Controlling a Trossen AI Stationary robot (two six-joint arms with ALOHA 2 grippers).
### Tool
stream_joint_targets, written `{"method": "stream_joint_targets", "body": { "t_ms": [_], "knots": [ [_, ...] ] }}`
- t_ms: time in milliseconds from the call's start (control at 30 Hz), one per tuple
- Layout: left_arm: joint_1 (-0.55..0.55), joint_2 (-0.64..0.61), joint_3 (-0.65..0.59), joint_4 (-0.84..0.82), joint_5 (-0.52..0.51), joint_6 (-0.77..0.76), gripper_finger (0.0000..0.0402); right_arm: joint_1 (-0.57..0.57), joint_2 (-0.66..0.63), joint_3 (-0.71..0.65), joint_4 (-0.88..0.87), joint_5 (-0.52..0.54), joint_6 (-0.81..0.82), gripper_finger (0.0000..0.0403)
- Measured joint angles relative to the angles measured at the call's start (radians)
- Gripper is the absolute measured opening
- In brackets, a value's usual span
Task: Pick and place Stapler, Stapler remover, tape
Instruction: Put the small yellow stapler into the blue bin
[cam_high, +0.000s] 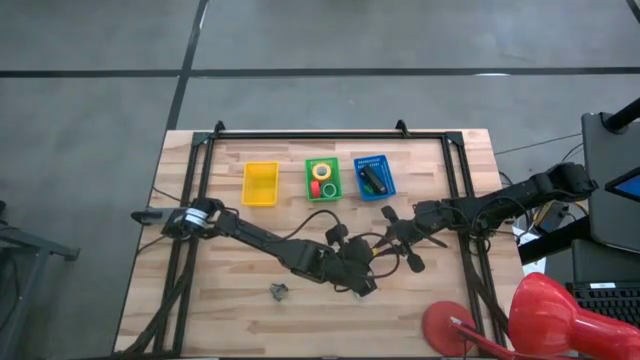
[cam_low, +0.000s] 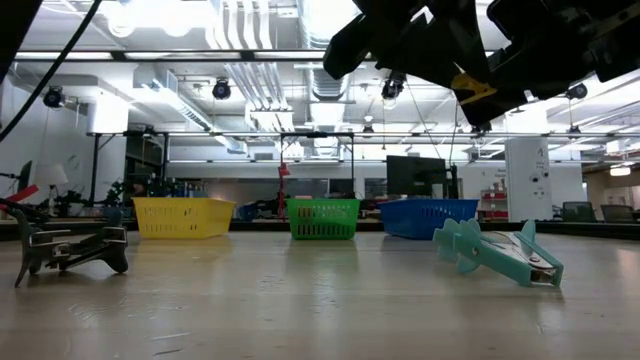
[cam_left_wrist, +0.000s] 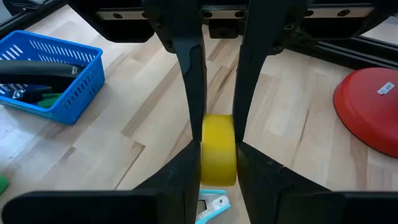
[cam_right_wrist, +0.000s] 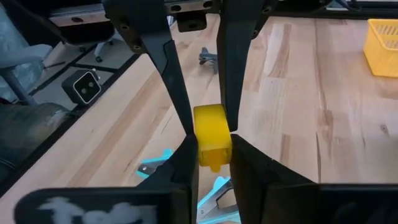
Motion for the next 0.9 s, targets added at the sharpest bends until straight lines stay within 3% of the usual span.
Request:
{"method": "stream_joint_targets", "body": {
  "t_ms": [367, 600, 733, 900],
  "knots": [
    [0.003, 0.0, 0.0, -0.007, -0.033, 0.007, 0.0106, -0.003, 0.0, 0.0, 0.0, 0.016, 0.0, 0.0068],
    [0.009, 0.0, 0.0, -0.027, -0.064, 0.004, 0.0186, -0.005, 0.0, 0.0, -0.001, 0.018, -0.002, 0.0068],
    [0.01, -0.007, 0.0, -0.051, -0.146, 0.037, 0.0234, -0.023, -0.001, 0.0, 0.001, 0.027, 0.002, 0.0068],
    [0.015, -0.02, 0.002, -0.027, -0.228, 0.049, 0.0258, -0.056, 0.003, 0.0, -0.01, 0.111, 0.01, 0.0068]
  ]
}}
